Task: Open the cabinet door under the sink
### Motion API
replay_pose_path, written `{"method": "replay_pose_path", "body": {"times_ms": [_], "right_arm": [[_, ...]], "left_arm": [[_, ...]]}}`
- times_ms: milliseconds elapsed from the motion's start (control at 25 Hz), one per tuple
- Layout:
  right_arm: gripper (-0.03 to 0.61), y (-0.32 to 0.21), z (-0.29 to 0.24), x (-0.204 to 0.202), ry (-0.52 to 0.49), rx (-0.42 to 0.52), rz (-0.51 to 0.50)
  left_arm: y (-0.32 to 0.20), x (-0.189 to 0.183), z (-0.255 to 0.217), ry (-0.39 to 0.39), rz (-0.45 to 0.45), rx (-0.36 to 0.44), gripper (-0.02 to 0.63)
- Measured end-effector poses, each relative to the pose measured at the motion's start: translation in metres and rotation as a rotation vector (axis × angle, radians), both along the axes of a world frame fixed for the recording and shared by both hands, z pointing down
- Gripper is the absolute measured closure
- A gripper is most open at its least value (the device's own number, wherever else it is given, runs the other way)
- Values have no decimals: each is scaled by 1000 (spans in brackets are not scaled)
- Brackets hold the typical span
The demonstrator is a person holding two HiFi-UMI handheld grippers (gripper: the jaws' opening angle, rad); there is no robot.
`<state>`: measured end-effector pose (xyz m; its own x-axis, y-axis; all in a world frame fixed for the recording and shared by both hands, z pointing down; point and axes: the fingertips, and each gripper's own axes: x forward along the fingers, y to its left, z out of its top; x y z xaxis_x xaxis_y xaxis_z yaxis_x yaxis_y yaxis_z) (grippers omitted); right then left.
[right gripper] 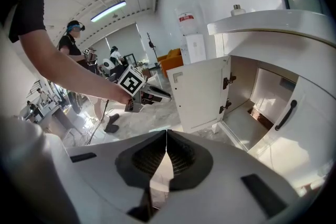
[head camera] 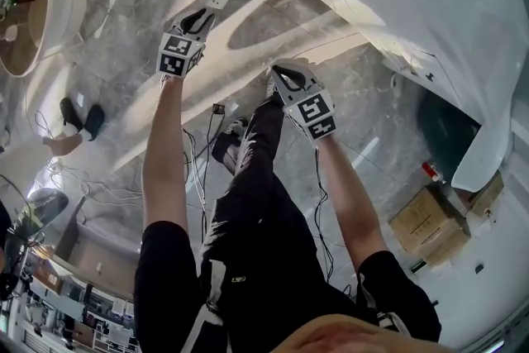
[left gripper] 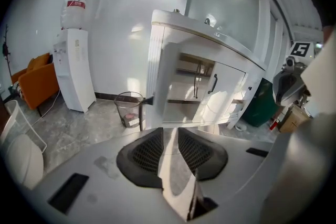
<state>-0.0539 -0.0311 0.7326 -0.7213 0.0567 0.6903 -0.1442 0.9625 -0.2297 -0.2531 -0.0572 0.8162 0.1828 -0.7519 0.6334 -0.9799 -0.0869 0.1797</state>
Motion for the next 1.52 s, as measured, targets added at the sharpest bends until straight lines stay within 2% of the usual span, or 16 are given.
{"method": "replay_pose_path", "body": {"times_ms": [200,320,520,760,960,1040,1280,1520], "right_arm": [[518,9,-5,-13,-20,10,-6],[518,9,-10,-10,-11,17,-4],[518,9,-20,-1,7,34,3],[520,-2,-52,17,-24,87,53],[520,-1,-92,33,-36,124,111],[520,7,-107,32,-47,131,118],[520,32,-165,54,-91,82,154],[520,64,-208,70,-79,77,132]], "left_arm": [[19,-6,-4,36,-40,19,532],[25,9,-13,74,-34,36,594],[32,31,-48,156,-38,107,598],[41,58,-122,109,11,181,598],[51,104,-185,162,69,210,598],[61,116,-212,158,105,219,598],[85,157,-283,135,166,228,598],[107,172,-333,93,179,228,598]]}}
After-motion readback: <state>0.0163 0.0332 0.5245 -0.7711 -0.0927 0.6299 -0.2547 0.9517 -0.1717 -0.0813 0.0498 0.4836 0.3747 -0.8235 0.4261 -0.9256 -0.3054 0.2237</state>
